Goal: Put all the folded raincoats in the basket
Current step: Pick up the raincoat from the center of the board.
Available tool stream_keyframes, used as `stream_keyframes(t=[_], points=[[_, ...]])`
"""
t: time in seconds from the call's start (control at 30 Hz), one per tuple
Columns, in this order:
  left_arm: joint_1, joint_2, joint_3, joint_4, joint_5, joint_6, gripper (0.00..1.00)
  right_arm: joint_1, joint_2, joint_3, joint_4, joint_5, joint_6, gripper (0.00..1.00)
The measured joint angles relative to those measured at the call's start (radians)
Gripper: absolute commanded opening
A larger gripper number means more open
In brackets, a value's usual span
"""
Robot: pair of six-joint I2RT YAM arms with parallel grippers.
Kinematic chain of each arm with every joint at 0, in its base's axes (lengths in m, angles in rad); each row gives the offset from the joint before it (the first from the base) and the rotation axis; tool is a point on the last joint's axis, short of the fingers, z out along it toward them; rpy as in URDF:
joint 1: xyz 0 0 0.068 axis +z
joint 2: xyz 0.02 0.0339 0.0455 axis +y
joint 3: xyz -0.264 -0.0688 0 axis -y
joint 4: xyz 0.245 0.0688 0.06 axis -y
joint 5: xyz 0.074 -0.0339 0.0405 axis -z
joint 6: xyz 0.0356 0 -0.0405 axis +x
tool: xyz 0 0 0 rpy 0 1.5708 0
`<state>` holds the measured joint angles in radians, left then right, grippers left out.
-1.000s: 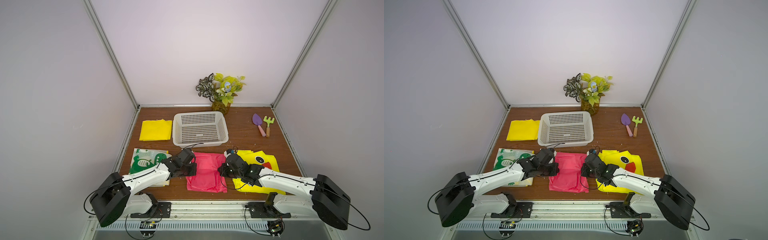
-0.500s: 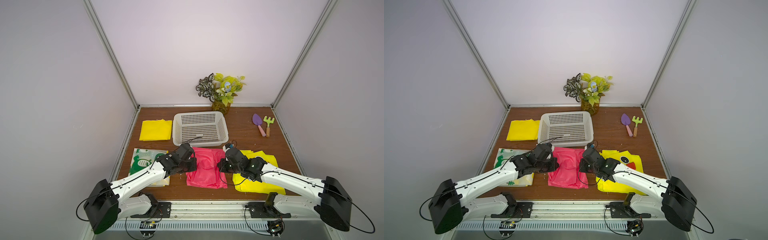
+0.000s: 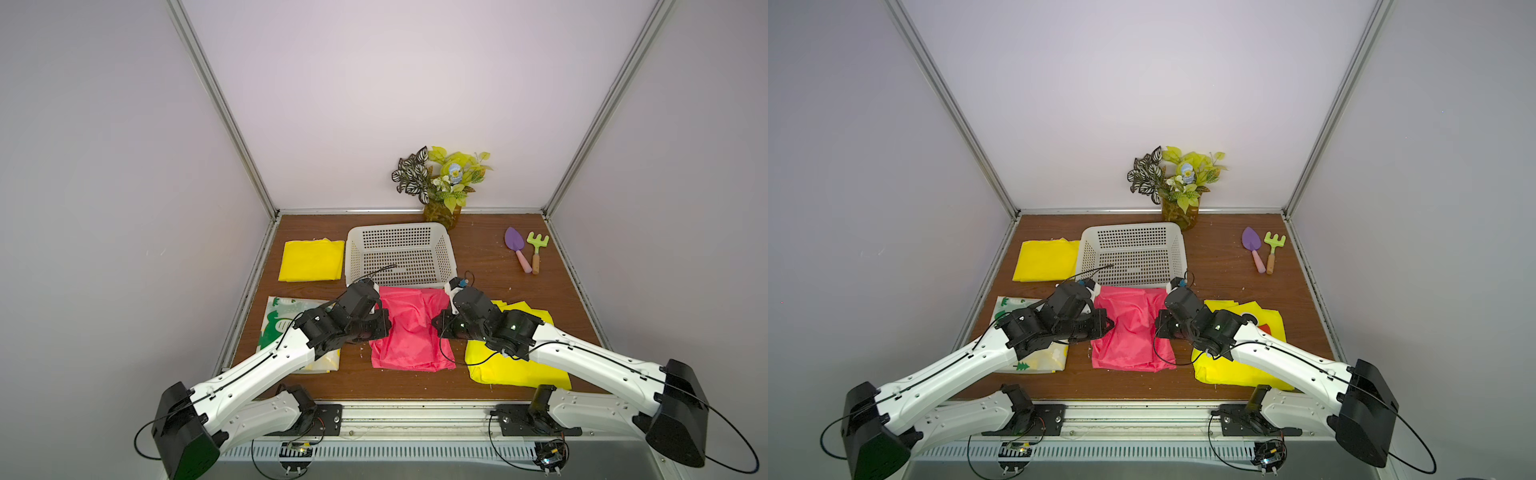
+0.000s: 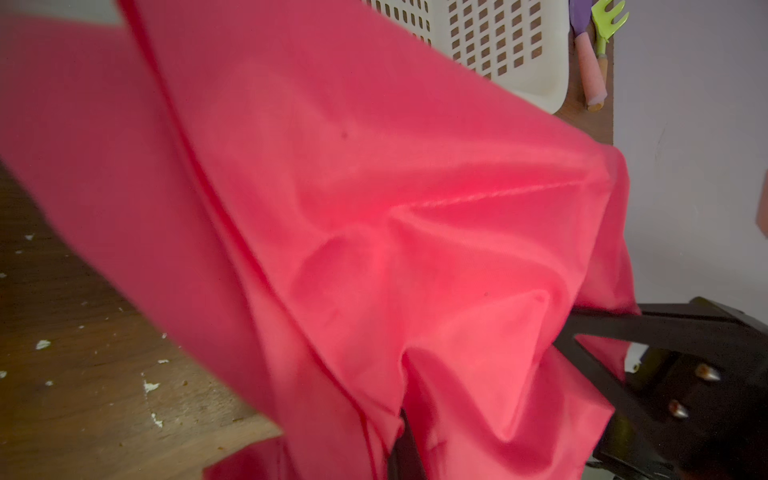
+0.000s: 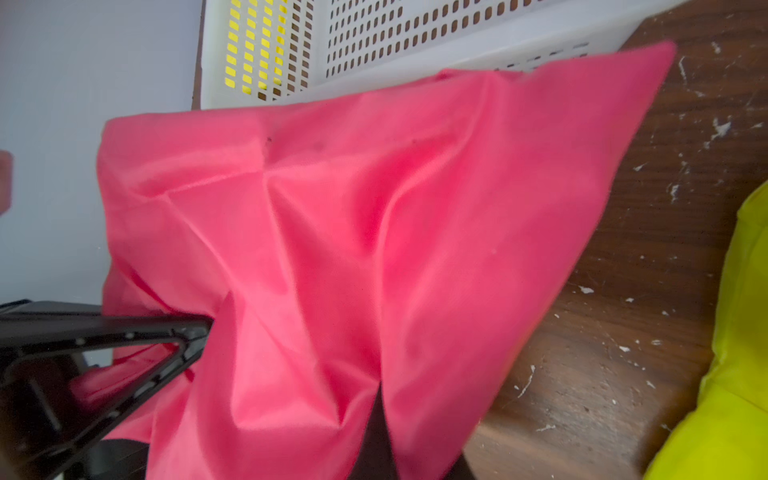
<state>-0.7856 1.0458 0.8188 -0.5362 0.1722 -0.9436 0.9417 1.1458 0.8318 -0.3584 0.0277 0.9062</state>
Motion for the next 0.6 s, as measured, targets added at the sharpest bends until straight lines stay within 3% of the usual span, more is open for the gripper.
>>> stream_keyframes(t=[0.37, 0.6], points=[[0.003, 0.047, 0.153, -0.043, -0.029, -0.026, 0.00, -0.019, 0.026, 0.145, -0.037, -0.006, 0.000, 0.00], [0.053, 0.110, 0.218, -0.046, -0.015, -0.013, 0.00, -0.072, 0.068, 0.226, -0.042, -0.042, -0.003, 0.00]])
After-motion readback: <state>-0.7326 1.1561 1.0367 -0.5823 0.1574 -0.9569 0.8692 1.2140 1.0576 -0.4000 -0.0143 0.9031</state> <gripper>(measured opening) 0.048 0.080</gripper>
